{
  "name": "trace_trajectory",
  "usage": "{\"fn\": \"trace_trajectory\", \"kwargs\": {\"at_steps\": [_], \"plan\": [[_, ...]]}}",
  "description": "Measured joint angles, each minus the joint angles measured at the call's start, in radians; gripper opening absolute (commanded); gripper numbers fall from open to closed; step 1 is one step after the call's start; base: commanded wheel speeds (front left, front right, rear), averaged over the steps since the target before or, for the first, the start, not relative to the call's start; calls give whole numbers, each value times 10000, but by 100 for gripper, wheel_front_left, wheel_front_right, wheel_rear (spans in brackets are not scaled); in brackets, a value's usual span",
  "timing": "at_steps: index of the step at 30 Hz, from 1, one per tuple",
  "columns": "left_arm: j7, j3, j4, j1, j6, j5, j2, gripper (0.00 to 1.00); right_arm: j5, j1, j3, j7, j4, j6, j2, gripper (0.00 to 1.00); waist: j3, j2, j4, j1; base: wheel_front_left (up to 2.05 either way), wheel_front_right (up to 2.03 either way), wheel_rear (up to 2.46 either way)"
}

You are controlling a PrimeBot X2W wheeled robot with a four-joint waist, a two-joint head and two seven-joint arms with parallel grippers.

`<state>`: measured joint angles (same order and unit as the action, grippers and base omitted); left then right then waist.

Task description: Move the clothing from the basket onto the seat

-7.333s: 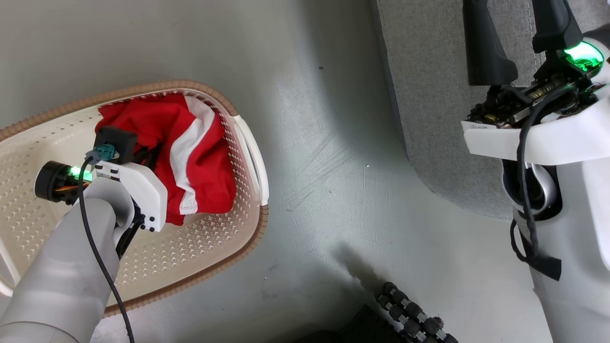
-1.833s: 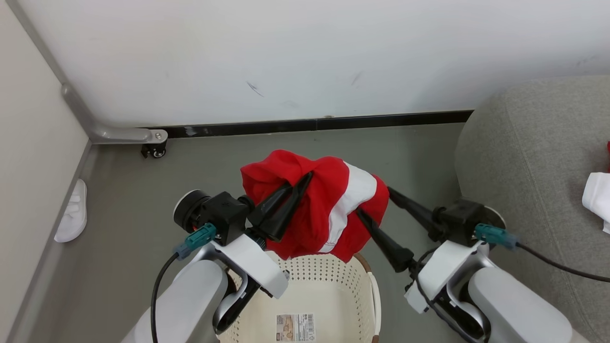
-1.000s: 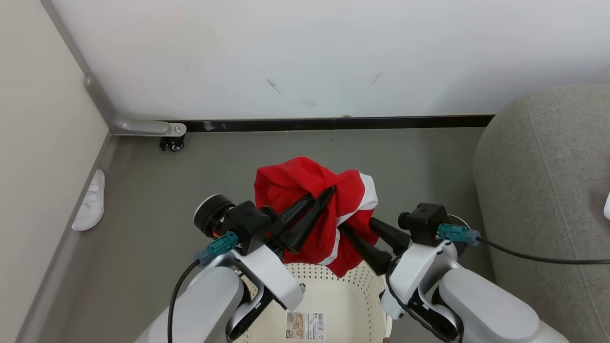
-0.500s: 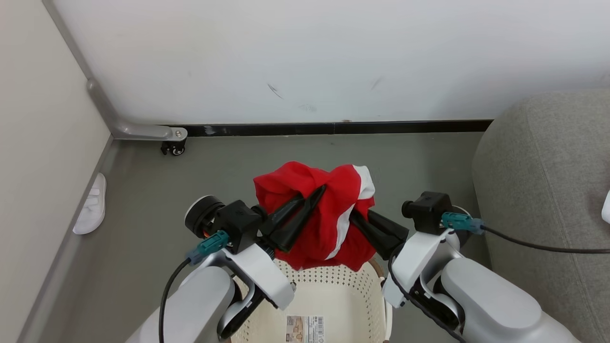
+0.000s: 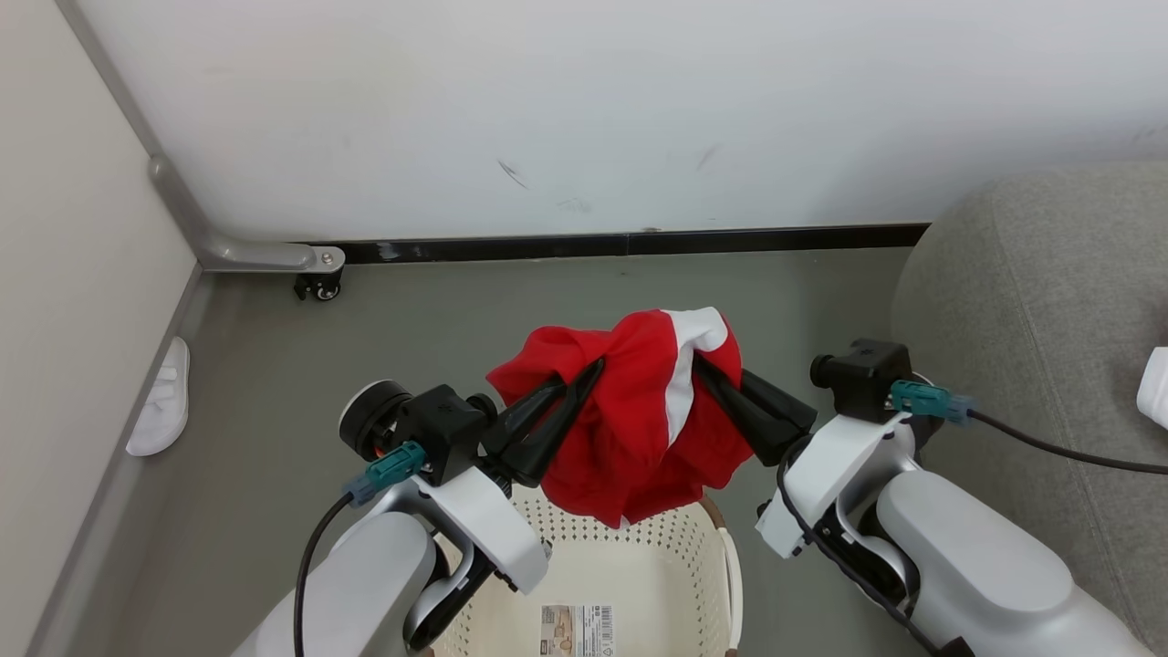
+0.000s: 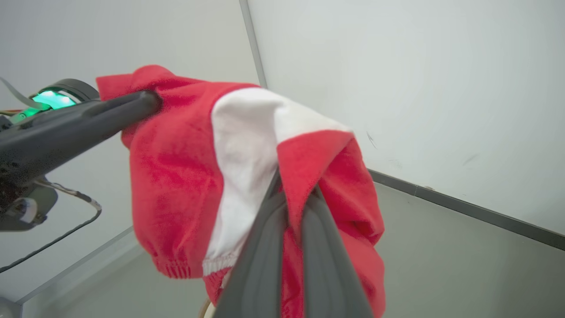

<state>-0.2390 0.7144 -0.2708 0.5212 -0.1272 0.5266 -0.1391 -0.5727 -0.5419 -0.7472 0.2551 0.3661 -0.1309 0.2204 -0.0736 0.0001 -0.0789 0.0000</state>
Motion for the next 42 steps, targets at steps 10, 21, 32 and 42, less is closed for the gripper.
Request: {"fn": "trace_trajectory", "kwargs": {"at_steps": [10, 21, 32, 42], "plan": [[0, 12, -65, -198, 2, 13, -150, 48, 94, 42, 621, 0, -148, 0, 190, 0, 68, 0, 203, 0, 0, 0, 0], [67, 408, -44, -213, 0, 180, -196, 100, 313, 299, 1549, 0, -410, 0, 426, 0, 120, 0, 533, 0, 0, 0, 0], [86, 656, 140, -213, 0, 274, -234, 100, 673, 520, 2307, 0, -740, 0, 681, 0, 136, 0, 961, 0, 0, 0, 0], [81, 855, 278, -215, 0, 360, -276, 100, 982, 864, 3432, 0, -1197, 0, 997, 0, 117, 0, 1435, 0, 0, 0, 0]]}}
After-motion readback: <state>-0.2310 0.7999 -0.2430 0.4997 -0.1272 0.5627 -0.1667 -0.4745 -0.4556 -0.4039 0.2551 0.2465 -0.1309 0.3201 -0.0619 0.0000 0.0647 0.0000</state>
